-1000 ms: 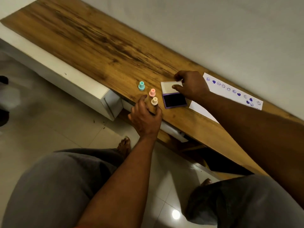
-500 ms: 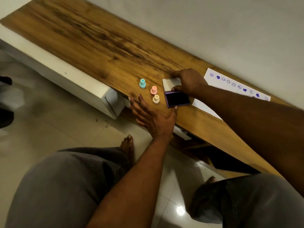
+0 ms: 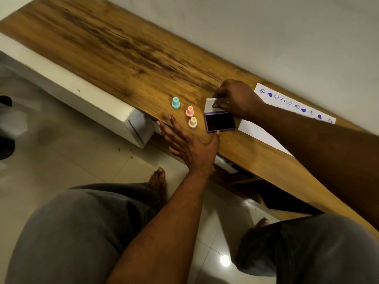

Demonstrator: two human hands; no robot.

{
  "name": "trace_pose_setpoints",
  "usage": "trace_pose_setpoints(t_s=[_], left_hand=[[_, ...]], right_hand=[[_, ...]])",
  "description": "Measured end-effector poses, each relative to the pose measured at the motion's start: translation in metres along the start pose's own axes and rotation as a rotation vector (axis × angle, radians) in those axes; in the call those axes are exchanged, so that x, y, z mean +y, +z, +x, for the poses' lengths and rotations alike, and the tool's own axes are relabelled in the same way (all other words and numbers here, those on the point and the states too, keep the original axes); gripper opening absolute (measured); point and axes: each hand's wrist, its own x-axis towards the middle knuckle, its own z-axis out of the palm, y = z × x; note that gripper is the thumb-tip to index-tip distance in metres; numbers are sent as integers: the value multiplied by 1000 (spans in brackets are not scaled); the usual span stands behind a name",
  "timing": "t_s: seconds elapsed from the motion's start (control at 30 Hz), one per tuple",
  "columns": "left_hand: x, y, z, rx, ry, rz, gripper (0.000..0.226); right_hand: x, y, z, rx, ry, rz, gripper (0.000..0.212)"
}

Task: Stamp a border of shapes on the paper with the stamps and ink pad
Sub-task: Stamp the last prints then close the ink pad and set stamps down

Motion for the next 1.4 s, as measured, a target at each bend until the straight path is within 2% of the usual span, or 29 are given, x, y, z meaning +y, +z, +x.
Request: trace_pose_setpoints(t_s=[0.17, 0.4, 0.5, 0.63, 0.87, 1.4], left_hand=[[-1, 1, 0, 49, 5, -6, 152], [-3, 3, 1, 59, 19, 3, 150], [-3, 2, 1, 67, 16, 12, 151], [-4, 3, 0, 63, 26, 12, 152], [-4, 5, 2, 63, 22, 2, 152], [-3, 3, 3, 9, 13, -7, 152]], right_hand=[[-9, -1, -34, 24, -102, -14, 26], [-11, 27, -69, 75, -130, -88, 40], [-8, 34, -71, 85, -157, -71, 38], [-1, 28, -63, 19, -214, -53, 37], [11, 12, -46, -126, -223, -10, 69], [12, 21, -47, -129, -233, -26, 55]])
